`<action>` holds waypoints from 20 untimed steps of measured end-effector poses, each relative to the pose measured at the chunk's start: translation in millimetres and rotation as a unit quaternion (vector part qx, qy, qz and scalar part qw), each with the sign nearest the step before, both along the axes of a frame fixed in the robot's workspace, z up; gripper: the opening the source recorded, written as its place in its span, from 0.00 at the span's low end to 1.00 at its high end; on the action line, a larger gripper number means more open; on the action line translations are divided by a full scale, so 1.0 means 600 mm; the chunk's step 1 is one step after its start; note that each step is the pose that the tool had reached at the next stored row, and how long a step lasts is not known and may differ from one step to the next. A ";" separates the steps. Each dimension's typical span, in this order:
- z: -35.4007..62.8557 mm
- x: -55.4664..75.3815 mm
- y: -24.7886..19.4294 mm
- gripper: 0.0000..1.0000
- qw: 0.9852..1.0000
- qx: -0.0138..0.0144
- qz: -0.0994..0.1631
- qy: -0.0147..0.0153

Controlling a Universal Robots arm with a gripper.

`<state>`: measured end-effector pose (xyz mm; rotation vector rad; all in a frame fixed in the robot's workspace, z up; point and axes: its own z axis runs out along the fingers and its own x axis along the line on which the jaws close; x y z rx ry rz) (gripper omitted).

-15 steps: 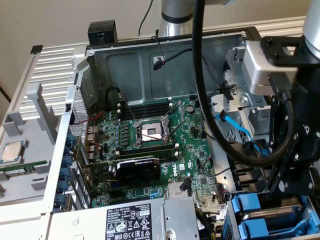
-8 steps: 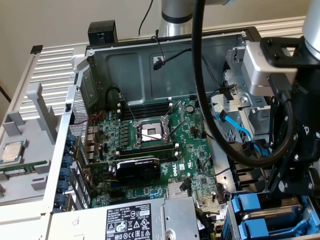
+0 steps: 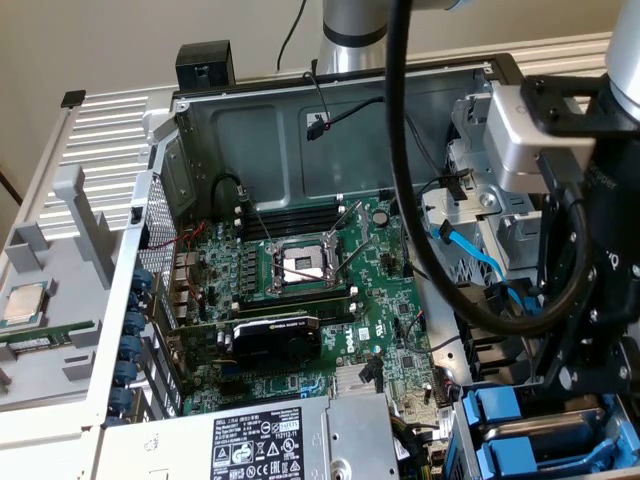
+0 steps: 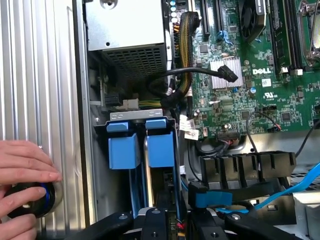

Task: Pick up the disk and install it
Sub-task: 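Insert the first disk wire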

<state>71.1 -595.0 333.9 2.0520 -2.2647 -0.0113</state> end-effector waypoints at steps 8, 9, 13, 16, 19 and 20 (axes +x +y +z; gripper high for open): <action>0.019 0.000 0.0024 0.25 1.000 -0.001 0.000 -0.001; 0.025 0.000 0.0024 0.25 1.000 -0.001 0.000 -0.001; 0.053 0.000 0.0024 0.25 1.000 -0.002 0.000 -0.001; 0.071 0.000 0.0030 0.25 1.000 -0.004 0.000 -0.001; 0.084 0.000 0.0050 0.25 1.000 -0.009 0.000 -0.001; 0.088 0.000 0.0064 0.25 1.000 -0.010 0.000 -0.001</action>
